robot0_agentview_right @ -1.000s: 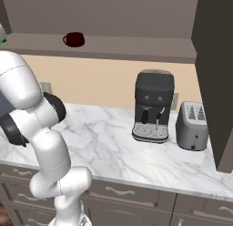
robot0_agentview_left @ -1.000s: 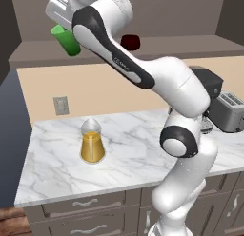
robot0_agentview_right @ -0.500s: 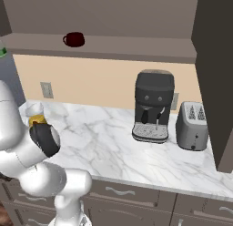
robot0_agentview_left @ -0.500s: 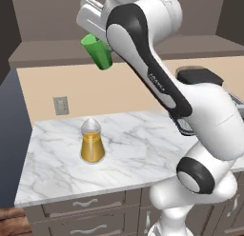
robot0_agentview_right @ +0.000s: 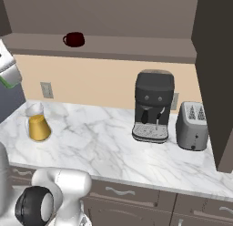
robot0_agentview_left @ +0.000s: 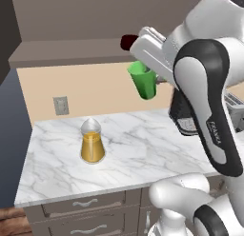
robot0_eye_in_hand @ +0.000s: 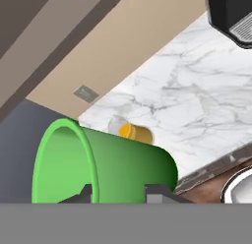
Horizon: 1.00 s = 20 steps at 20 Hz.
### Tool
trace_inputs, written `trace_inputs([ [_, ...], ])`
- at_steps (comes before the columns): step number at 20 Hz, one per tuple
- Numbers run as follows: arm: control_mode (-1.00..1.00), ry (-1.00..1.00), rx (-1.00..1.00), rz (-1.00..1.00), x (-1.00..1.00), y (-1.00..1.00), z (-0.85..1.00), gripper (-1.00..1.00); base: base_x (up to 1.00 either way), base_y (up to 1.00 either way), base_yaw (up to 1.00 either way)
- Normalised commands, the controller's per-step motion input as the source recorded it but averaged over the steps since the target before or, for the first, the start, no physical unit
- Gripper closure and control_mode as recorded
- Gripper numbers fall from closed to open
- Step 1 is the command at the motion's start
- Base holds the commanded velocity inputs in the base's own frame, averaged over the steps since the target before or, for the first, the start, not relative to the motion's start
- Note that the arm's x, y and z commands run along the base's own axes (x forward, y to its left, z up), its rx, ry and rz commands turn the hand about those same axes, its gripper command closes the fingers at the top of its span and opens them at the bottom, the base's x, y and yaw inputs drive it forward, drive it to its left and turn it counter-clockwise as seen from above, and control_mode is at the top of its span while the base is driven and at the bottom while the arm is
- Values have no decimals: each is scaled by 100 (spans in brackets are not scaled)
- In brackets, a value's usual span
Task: There is a tray on the dining counter. Grab the cup, mug, and pitcher and place them on the tray. The pitcher may be placed next to the tray if it cannot fit the tray.
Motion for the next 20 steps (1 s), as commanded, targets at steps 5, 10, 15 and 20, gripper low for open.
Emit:
trace_inputs([
  [5, -100, 2, 8, 5, -69, -60, -28, 100, 0, 0, 0],
  [10, -100, 11, 0, 10, -24, -21, -20, 100, 0, 0, 0],
  [15, -100, 16, 0, 7, 0, -16, -3, 100, 0, 0, 0],
  [20, -100, 16, -4, 9, 0, -24, -23, 100, 0, 0, 0],
])
